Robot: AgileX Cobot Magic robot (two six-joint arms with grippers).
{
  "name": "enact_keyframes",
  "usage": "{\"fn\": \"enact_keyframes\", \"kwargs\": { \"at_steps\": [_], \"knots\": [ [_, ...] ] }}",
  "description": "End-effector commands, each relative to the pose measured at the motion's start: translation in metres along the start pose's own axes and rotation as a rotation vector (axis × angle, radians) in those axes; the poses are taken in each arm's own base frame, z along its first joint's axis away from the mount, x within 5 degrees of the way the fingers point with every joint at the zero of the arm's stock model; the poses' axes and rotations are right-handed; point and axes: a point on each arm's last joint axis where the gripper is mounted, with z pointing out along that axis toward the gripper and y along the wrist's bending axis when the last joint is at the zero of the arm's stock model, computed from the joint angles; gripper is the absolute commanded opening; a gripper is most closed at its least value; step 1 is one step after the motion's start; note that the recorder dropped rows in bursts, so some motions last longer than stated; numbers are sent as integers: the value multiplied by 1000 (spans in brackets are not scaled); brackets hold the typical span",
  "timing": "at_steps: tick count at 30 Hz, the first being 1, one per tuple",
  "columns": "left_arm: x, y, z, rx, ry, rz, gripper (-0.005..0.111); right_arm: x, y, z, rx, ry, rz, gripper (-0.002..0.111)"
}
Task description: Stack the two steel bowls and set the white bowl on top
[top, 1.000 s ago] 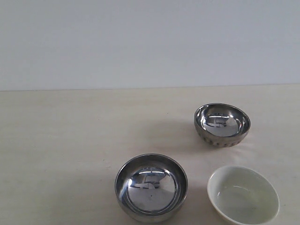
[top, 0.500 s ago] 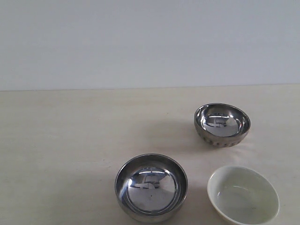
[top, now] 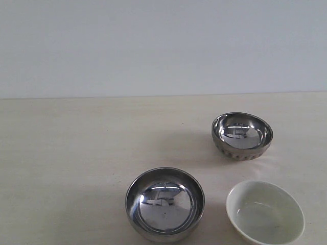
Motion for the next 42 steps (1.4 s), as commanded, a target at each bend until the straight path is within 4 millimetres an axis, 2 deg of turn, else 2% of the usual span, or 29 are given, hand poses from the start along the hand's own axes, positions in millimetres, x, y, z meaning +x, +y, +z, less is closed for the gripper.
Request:
{"fn": "enact_keyframes", "kwargs": {
  "at_steps": [1,15,22,27,30,32,35,42],
  "knots": [
    [1,0,0,-1,2,-21,4,-1,0,0,3,-8,-5,0],
    [1,0,0,-1,2,-21,4,-1,0,0,4,-8,-10,0],
    [1,0,0,-1,2,-21,4,-2,-2,0,22,-23,-166,0],
    [1,0,0,-1,2,-21,4,-20,0,-3,19,-225,-186,0],
    [1,0,0,-1,2,-21,4,-45,3,-12,14,-523,-177,0],
    [1,0,0,-1,2,-21,4,-54,4,-18,12,-643,-176,0],
    [1,0,0,-1,2,-21,4,-58,5,-22,11,-703,-175,0],
    [1,0,0,-1,2,-21,4,-59,5,-22,-5,-711,-131,0]
  ]
}}
